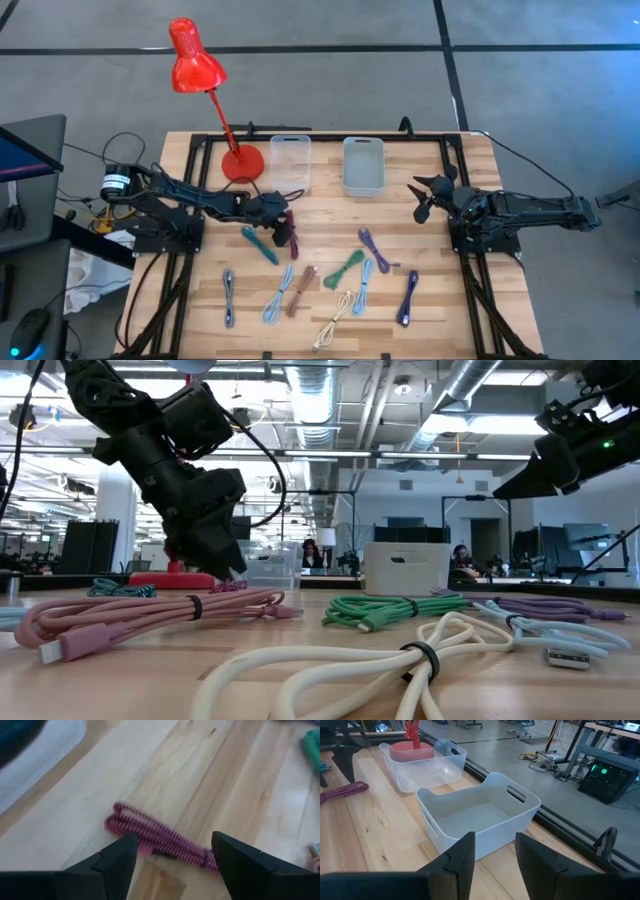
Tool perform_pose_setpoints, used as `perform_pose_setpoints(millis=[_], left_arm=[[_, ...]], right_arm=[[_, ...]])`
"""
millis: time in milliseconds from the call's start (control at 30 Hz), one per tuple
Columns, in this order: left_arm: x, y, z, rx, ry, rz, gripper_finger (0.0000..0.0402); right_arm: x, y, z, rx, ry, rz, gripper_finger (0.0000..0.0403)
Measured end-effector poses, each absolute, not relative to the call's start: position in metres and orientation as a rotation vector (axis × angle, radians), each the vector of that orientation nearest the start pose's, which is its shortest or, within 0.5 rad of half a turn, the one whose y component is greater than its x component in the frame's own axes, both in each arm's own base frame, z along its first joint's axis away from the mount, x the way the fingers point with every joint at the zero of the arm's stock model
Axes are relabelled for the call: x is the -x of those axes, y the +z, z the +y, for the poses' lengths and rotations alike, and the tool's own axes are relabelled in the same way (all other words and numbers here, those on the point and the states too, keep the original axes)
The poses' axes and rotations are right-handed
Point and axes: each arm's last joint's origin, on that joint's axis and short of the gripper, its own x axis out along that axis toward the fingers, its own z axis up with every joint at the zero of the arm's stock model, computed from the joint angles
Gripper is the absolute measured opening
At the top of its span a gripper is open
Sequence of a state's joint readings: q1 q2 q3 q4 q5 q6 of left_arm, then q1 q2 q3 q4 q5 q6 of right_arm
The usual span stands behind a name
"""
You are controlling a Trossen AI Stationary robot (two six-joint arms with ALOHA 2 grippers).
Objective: Pick & Place USB Port
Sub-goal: Put the pink patterned USB cable into the transparent bin
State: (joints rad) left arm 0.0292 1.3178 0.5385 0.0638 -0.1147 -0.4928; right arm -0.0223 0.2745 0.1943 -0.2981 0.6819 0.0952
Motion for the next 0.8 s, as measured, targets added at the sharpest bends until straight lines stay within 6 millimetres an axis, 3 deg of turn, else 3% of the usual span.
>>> perform_pose_setpoints(millis=[200,533,800], left_arm=[[-0.236,0.159,0.01,0.511,0.369,0.753,0.0257],[-0.243,0.166,0.013,0.521,0.376,0.645,0.025],[-0.25,0.149,0.02,0.561,0.406,0.695,0.0245]], right_arm=[[-0.098,0.182,-0.02,0.035,-0.712,0.332,0.0134],[-0.098,0.182,-0.02,0.036,-0.712,0.333,0.0134],[-0.098,0.181,-0.02,0.038,-0.712,0.34,0.0134]])
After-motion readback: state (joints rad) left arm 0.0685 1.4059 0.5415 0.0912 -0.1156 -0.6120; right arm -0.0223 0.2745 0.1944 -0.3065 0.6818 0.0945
